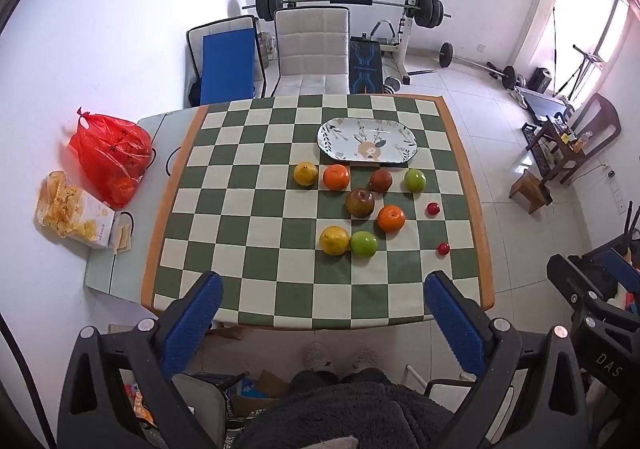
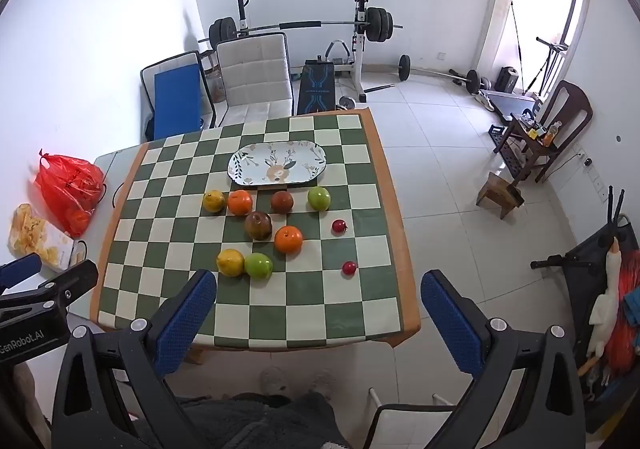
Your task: Organize fruits
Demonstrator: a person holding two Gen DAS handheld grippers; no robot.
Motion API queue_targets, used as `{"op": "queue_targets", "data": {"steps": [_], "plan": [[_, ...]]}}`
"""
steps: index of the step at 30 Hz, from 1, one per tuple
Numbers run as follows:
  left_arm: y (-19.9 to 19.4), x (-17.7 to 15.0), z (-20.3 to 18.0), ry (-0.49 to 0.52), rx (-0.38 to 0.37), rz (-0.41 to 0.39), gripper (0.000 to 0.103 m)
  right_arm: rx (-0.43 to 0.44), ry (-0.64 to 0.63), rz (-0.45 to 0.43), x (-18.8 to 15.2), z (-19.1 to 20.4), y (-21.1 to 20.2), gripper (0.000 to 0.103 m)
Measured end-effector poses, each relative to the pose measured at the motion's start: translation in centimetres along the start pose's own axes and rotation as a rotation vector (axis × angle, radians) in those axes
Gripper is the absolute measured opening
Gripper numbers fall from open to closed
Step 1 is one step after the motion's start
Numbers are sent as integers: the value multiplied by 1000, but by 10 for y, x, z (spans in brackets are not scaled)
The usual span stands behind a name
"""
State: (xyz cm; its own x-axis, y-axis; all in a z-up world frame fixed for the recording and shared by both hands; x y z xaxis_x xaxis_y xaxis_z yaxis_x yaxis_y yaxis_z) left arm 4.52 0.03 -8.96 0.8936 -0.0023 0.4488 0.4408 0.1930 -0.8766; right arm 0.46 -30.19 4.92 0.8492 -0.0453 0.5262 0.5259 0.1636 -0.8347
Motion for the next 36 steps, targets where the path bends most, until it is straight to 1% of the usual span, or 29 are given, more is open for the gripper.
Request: {"op": "queue_targets", "data": {"steps": [12, 36], "plan": [[0, 1, 0, -3, -1, -8, 103, -12, -10, 2, 0, 2, -1, 103], [0, 1, 0, -5, -2, -17, 103, 1, -6, -6, 3, 1, -6, 103]]}}
Point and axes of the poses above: each gripper's, at about its wrist camera, not at the fingertips, and y roughly the way its jaws point, z to its left, x to its top, the point moved 10 cm from there along y, roughly the way its jaws point, and after that the axes turned 11 degrees about x, right-handed, at the moved point
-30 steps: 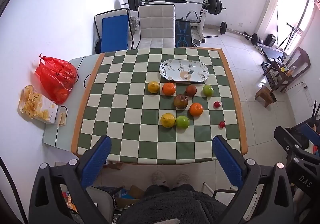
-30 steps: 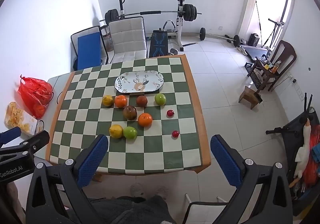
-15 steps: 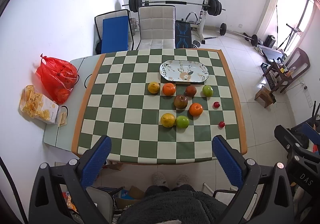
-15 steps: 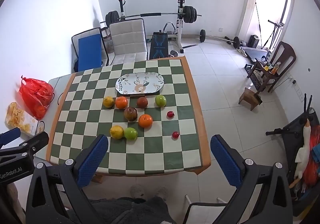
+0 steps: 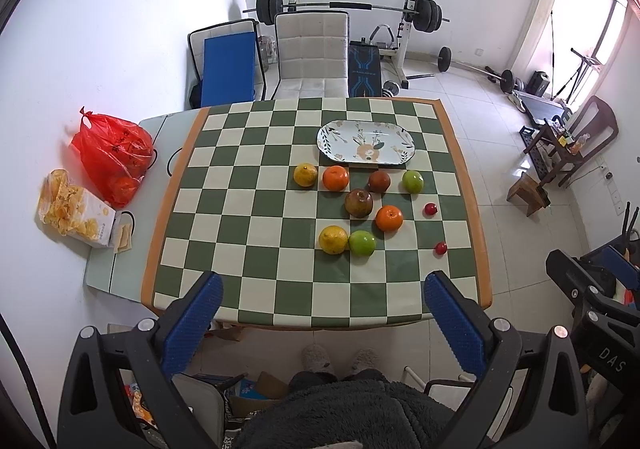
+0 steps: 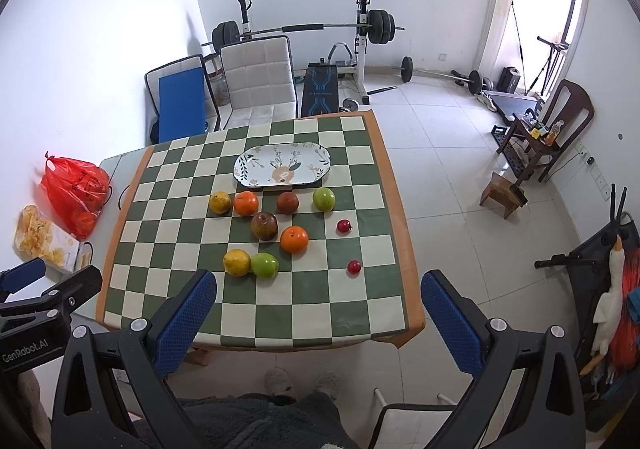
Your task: Organize fruits
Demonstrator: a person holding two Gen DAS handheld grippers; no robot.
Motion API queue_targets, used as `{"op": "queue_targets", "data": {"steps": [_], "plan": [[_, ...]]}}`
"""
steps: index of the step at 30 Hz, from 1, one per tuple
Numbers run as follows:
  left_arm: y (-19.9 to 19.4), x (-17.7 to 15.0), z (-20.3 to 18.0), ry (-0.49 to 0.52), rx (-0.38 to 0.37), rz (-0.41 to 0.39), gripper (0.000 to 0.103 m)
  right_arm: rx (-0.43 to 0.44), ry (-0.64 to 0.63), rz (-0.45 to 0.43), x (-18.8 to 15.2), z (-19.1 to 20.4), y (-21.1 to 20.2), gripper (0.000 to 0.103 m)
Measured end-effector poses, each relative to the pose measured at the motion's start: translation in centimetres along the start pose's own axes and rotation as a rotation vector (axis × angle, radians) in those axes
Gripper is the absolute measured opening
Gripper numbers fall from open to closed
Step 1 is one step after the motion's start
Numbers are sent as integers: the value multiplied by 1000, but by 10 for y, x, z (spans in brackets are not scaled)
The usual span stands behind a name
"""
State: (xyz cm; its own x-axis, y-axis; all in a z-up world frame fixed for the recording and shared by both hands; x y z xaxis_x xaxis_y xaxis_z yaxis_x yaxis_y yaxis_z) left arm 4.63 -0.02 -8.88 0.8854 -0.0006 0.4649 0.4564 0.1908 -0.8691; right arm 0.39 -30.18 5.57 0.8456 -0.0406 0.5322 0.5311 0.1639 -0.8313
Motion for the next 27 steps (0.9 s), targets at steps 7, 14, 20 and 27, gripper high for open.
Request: {"op": "queue_targets", "data": {"steps": [7, 14, 20, 27], "plan": [[-8, 3, -3, -1, 3, -5, 103, 2, 1, -4, 4, 3, -3, 103], [-11, 1, -2, -2, 3, -7, 103, 3, 3, -8, 2, 6, -7, 103], [-11, 1, -2, -3, 2, -9, 103, 6, 5, -12, 2, 6, -8, 103], [-11, 1, -2, -2, 1, -12, 103, 10, 4, -13, 3, 6, -9, 103]]}}
Point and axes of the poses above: each gripper's, at about its wrist camera, not at the fingertips, and y roughly the way its jaws point, z to its left, x to its top, the point moved 10 cm from there along y, roughly the way its jaws point, and after that the axes turned 11 degrees about x, right-handed, at the moved point
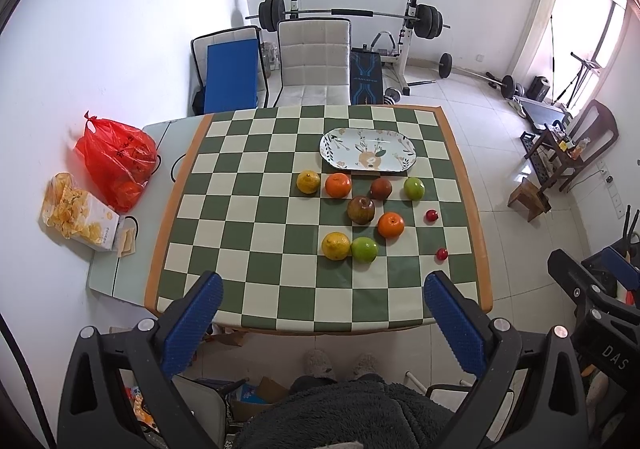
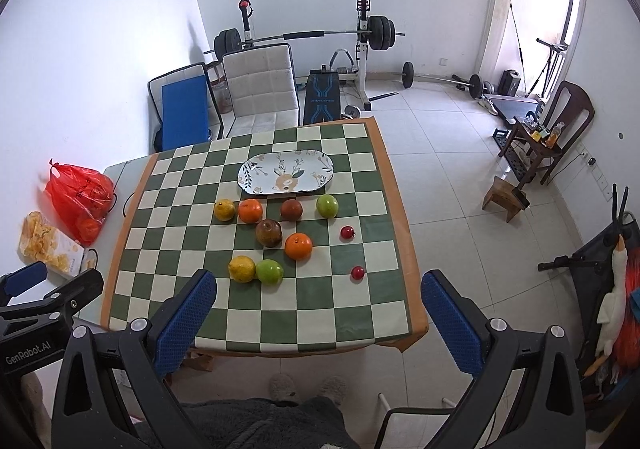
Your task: Organize fruits
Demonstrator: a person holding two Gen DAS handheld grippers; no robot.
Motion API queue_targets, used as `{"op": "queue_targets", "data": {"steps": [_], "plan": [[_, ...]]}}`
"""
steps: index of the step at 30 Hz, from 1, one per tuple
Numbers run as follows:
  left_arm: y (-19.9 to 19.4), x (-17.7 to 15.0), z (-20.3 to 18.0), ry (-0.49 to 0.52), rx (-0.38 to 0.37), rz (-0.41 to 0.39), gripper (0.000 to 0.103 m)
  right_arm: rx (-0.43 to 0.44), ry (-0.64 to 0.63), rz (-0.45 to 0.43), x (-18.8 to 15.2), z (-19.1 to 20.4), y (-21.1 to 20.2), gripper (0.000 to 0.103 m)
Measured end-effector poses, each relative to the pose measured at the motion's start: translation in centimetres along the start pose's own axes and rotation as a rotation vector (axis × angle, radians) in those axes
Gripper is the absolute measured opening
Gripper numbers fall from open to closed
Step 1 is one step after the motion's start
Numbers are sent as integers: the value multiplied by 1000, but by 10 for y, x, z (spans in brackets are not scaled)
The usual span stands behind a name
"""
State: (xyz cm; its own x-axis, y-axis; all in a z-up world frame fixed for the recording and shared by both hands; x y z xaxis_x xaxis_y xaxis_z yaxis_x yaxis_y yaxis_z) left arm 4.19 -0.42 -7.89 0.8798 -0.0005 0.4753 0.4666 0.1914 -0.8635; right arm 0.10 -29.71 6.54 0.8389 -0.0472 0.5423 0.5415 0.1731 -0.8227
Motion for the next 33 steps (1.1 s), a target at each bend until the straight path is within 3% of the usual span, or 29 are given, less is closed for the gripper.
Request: {"op": "queue_targets", "data": {"steps": [22, 25, 33], "plan": [[-8, 8, 1, -2, 1, -8, 103, 8, 0, -8, 2, 5, 1, 103], [-7, 8, 2, -1, 2, -8, 103, 13, -2, -3, 18, 22, 5, 103], [-3, 19, 7, -20, 21, -18, 103, 20, 6, -4, 21, 26, 7, 103]]}}
Point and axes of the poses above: each gripper's, at about its wrist camera, not at the fingertips, and y roughly the way its jaws point, z to its left, x to its top, the point moved 10 cm from there along y, roughly the way its jaws point, and after that the axes turned 11 degrees about x, right-handed, at the moved point
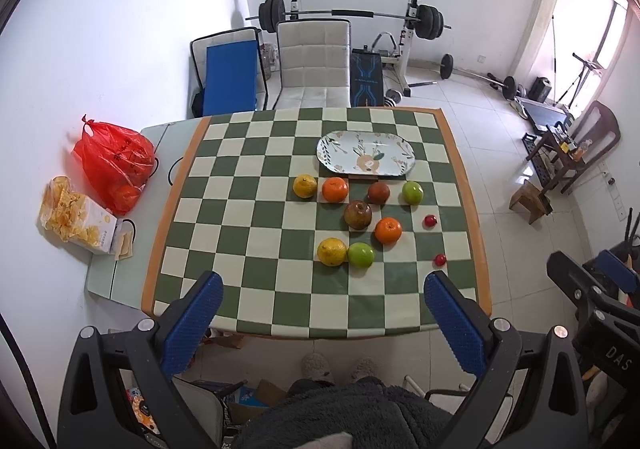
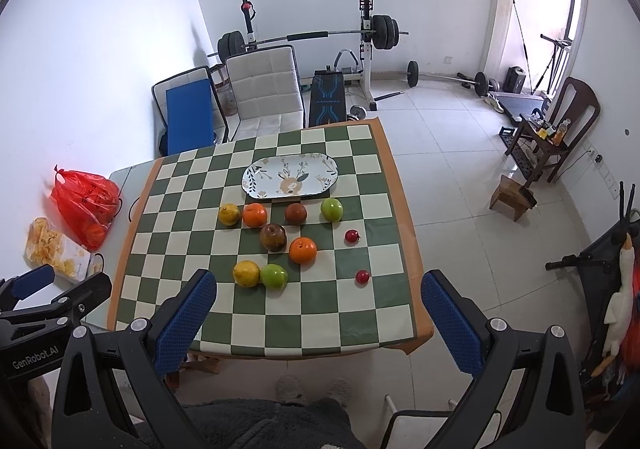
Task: Organize fruits
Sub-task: 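Grasp the lemon with the left gripper while the right gripper grasps the green apple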
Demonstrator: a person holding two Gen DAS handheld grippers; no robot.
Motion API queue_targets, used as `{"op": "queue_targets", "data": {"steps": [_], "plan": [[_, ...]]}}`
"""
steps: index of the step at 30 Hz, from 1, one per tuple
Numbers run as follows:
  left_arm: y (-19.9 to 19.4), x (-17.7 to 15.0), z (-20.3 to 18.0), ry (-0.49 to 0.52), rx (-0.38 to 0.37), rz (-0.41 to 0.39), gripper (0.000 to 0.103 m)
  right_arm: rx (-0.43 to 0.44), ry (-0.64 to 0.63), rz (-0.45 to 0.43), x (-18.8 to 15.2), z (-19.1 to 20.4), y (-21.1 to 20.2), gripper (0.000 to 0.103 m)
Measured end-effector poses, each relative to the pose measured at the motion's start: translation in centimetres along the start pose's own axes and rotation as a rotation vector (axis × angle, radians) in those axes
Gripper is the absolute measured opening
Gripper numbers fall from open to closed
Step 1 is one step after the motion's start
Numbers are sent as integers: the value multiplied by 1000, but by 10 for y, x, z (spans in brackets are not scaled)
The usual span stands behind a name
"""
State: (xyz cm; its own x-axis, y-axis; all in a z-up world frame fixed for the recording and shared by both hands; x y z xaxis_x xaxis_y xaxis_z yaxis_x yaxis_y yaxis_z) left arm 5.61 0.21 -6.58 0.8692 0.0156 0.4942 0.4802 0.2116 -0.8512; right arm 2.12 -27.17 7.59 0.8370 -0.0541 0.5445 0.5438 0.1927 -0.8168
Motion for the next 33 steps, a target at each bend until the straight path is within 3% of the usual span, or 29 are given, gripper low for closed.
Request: {"op": "queue_targets", "data": {"steps": [1, 6, 9, 13, 19, 25, 33], "plan": [[-1, 18, -8, -7, 13, 0, 103, 3, 2, 2, 0, 1, 1, 103], [36, 34, -1, -42, 99, -8, 103, 44, 34, 28, 8, 1, 27, 103], [79, 35, 5, -51, 173, 47, 103, 104, 71, 88, -2, -15, 85, 103], [137, 15, 15, -61, 206, 166, 103, 189, 100, 184, -16, -13, 172, 103], [220, -5, 22, -102, 165, 359, 101, 312, 216, 399, -55, -2, 311, 101], [297, -19, 9, -82, 83, 525, 100, 384, 507, 556, -126, -22, 425, 85], [352, -24, -17, 1, -54, 652, 99, 389, 830, 654, -172, -1, 513, 72]]}}
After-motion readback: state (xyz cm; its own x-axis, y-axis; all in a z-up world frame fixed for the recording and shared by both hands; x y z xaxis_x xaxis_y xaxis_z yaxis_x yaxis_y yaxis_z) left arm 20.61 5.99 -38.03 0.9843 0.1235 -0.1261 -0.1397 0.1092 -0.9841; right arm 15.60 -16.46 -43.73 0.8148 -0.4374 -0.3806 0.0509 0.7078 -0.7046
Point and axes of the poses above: each gripper's, at about its wrist camera, not at the fingertips, and y roughly the way its jaws point, z to its left, x to its top, the point moved 10 cm from there along y, roughly the way its jaws point, and after that the axes turned 11 degrees about x, right-handed, at the moved point
